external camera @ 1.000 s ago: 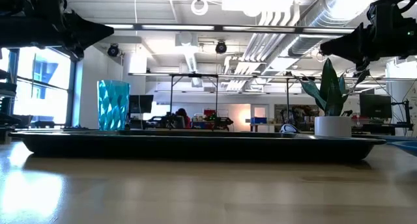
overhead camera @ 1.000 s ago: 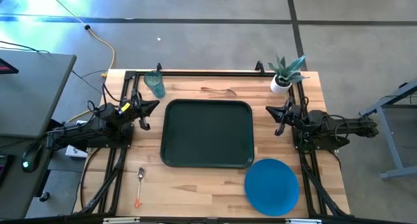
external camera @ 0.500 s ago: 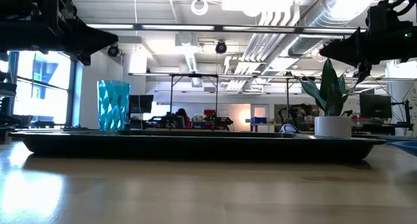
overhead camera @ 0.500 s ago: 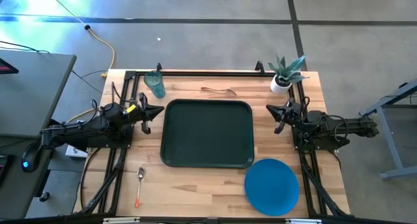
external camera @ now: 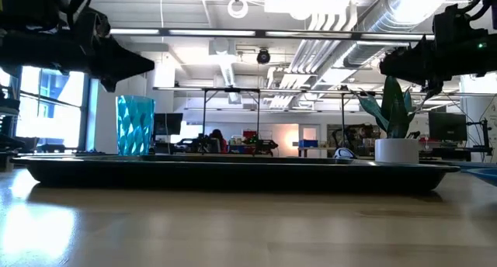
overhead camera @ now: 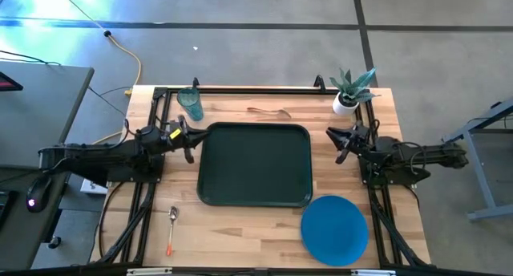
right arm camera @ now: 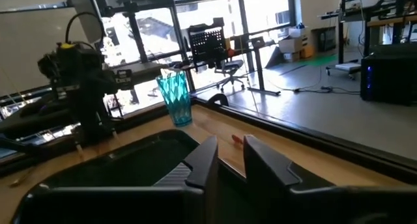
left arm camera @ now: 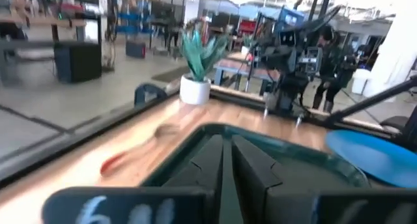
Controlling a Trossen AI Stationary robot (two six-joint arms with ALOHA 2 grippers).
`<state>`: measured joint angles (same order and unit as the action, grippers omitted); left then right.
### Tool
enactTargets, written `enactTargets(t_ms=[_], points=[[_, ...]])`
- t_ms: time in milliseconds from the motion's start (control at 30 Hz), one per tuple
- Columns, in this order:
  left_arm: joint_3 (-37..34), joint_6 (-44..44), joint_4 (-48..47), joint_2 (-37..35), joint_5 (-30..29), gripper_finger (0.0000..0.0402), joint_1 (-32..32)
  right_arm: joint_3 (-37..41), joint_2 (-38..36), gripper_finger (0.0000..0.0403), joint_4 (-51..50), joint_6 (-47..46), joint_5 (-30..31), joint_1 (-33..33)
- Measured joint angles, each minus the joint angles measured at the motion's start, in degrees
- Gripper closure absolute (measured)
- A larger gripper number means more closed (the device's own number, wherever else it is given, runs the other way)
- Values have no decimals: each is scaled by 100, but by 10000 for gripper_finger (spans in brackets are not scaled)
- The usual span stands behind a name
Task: Pick and place plate/cup/fork/spoon on tray
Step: Put the blue plate on the serving tray
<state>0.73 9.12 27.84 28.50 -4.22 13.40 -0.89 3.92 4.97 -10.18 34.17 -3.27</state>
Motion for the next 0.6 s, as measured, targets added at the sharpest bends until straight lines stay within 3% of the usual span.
enactTargets(t_ms=[133, 233, 367, 600], points=[[0, 463, -13, 384, -518, 349, -112, 0, 296, 280, 90, 7, 412, 2], [0, 896, -98, 606, -1150, 340, -118, -2, 556, 255, 327, -29, 1111, 2], [-1, 913, -95, 794, -1375, 339, -117, -4, 870, 233, 523, -333, 1796, 31], [-1, 570, -47, 865, -2188, 339, -53, -7, 1418, 225, 396, -1690, 1810, 335]])
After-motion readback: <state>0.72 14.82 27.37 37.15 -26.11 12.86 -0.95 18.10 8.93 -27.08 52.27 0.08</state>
